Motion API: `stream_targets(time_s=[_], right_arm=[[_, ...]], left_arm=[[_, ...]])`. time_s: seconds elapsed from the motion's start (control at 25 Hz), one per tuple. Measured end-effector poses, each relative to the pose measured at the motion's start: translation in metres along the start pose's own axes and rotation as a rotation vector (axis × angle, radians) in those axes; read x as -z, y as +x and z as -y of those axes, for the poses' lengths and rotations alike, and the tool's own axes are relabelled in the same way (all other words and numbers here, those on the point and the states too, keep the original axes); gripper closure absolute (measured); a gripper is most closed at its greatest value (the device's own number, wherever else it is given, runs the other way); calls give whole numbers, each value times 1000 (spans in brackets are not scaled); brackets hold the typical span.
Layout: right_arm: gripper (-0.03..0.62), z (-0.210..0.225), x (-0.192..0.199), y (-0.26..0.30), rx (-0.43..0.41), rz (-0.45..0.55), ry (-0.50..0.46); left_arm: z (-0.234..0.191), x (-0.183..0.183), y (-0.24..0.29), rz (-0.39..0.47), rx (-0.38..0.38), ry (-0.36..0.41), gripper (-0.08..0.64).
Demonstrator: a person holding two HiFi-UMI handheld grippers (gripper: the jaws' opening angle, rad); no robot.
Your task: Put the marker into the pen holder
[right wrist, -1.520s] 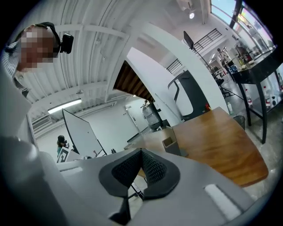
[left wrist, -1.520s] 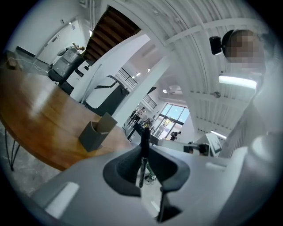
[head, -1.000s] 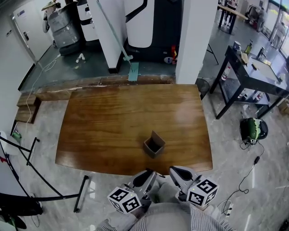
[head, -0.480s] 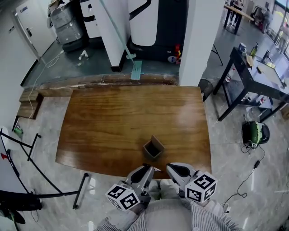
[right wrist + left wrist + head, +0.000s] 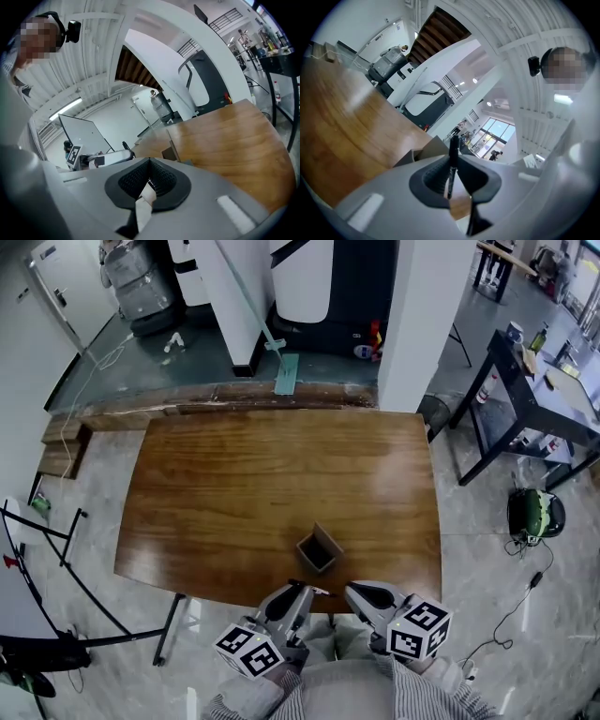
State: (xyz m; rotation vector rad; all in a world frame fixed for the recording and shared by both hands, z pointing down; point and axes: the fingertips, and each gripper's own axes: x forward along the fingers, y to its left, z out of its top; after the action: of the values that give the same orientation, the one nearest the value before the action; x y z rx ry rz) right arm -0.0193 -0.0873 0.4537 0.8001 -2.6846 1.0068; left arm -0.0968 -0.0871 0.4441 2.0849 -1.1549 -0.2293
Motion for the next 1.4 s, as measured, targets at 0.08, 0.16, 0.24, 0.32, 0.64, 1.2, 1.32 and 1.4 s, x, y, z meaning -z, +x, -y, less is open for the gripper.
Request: stream_targets(time_s=[0.08,0.16,0.24,0.32,0.64,1.2,1.32,1.4], right_arm=[[592,5,-4,3,2,7,5],[592,10,-9,6,5,13,1],[592,14,-15,8,7,15,-3],[592,19,-18,11,8,17,3],[592,30,-1,19,15,-8,57],[592,52,25,15,51,-37,135],[592,56,26,15,52,-35,143],[592,56,26,16,43,-36,148]], left_arm=[[-2,-8,2,6,11,18,508],[1,-20,6,11,35,48,508],[1,-34,8,27,43,70,508],[-1,-50,11,58,37,89,508],[-27,-64,34,90,-23,133,508],[-54,0,72,-198,-76,297,508],[-59,11,79,-274,-89,336,508],[-61,17,83,-314,-93,339,508]])
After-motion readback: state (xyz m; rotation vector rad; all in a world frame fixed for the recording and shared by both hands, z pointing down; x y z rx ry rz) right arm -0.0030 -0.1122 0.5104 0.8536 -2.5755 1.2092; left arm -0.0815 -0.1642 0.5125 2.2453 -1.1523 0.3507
